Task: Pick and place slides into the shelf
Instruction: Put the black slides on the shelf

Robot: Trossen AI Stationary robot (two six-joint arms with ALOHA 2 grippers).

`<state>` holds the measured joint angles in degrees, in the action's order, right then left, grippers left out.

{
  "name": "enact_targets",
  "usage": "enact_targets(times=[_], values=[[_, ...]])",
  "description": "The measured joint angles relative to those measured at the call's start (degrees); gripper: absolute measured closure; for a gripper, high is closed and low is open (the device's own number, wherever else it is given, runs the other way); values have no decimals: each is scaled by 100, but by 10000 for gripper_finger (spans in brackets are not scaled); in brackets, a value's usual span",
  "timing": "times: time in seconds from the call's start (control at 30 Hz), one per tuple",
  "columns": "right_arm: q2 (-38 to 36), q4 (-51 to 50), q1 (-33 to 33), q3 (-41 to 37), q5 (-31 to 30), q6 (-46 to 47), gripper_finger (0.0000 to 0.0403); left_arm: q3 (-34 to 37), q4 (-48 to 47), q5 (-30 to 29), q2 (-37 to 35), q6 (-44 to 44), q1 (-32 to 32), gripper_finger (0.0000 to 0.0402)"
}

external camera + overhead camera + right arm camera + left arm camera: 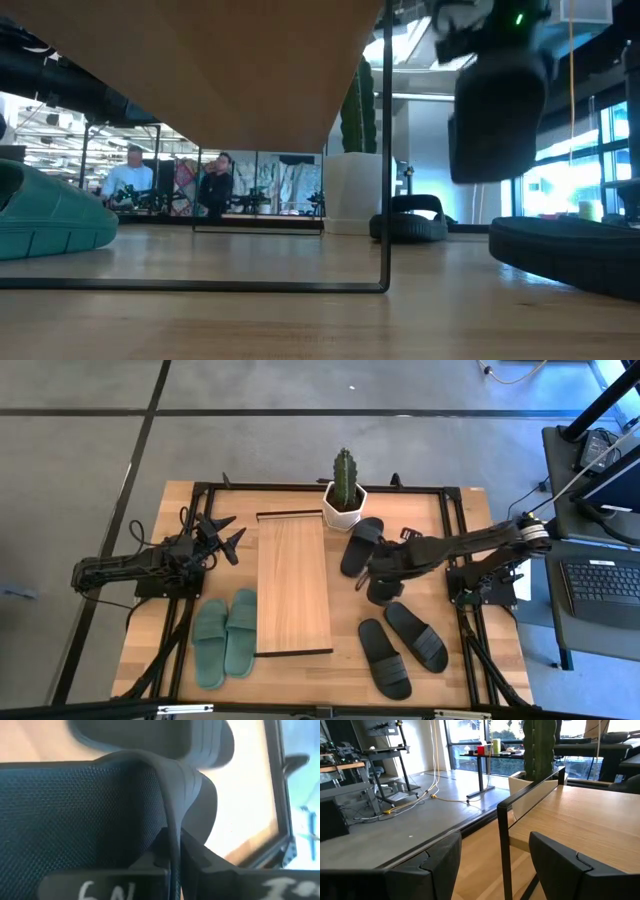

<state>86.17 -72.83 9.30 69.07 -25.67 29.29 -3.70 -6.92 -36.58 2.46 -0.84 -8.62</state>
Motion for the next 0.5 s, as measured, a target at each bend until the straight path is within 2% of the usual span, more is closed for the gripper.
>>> enact_targets(times=[0.13,0.27,0.5], values=[[-452,509,265,56,-6,-298,390,0,0,0,0,0,1,177],[-762,1569,413,59,-18,-1289,390,0,0,0,0,0,0,177],[-794,4189,394,59,-17,-5064,390,0,2,0,0,0,2,177]])
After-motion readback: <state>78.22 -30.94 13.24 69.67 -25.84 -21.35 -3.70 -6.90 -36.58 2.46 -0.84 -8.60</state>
